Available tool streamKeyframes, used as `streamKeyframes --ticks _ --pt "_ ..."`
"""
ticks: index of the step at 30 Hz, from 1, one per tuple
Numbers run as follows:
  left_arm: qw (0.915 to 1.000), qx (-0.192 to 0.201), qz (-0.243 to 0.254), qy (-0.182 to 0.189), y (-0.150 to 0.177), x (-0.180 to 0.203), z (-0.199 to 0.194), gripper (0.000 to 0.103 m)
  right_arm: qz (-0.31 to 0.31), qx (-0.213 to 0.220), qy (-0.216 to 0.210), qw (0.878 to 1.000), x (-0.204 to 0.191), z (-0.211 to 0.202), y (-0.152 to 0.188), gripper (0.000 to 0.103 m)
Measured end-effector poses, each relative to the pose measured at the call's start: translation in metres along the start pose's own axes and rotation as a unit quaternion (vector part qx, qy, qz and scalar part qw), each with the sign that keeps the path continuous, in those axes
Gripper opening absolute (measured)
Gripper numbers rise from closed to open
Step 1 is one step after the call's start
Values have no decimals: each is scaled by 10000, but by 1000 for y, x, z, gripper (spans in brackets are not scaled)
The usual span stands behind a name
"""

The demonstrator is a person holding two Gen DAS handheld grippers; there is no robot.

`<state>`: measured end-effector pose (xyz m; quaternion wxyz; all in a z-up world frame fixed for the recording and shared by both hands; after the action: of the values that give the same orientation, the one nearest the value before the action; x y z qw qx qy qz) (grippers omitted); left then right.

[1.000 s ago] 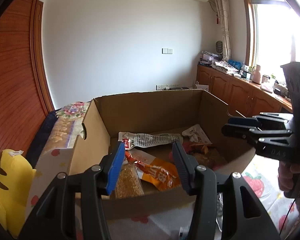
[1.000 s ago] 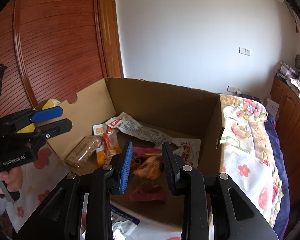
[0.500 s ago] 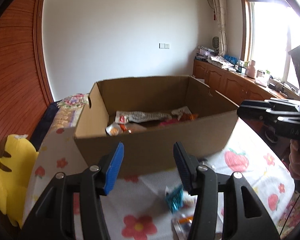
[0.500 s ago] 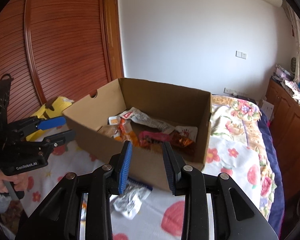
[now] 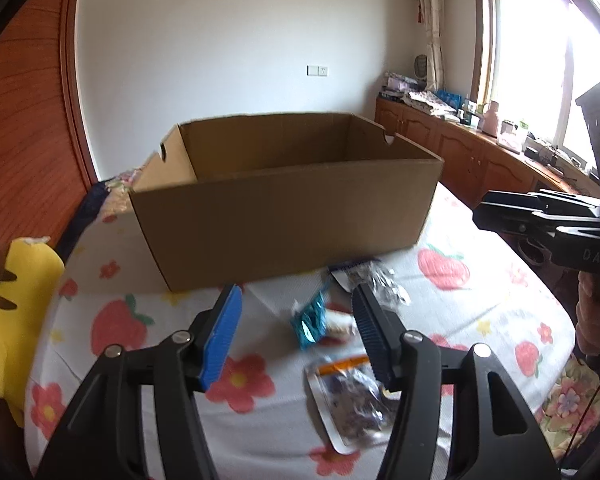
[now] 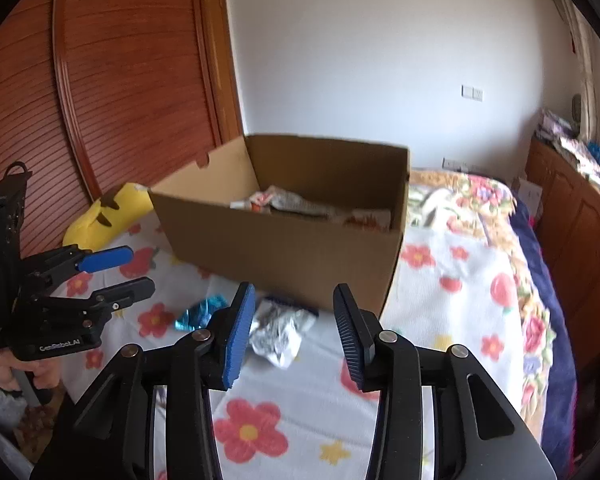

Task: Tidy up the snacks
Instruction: 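Move both open grippers back toward the remaining packets beside the box, then close the left gripper on the white-and-orange pouch while the right grips the silver foil packet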

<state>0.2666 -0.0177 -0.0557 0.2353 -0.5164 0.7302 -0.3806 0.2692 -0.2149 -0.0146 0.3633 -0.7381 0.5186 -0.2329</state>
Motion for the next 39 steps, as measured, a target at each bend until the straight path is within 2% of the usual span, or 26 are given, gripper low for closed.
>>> streamKeyframes --ticks 10,17,28,36,39 --pt "9985 -419 -267 242 35 19 13 62 208 -221 -29 9995 2 14 42 47" --pt "9978 -600 -204 185 44 33 19 63 342 -369 -110 9987 -3 29 69 48" --pt "9960 -888 -57 58 56 46 30 64 411 -405 -243 9980 -6 33 83 49" --pt "9935 -1135 -129 11 64 44 43 66 256 -401 -152 9988 -9 36 86 49" --pt "9939 -1095 -79 -88 67 44 44 69 231 -381 -137 9989 -10 36 86 49"
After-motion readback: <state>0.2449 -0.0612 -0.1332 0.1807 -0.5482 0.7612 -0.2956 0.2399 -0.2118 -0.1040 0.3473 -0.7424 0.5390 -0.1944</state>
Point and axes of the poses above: each gripper's, at about its wrist camera, not at the fingertips, and z roughly the way its jaws point, x to its right, y to its underside, the point moved 4 cm from there along z, roughly the way its jaws point
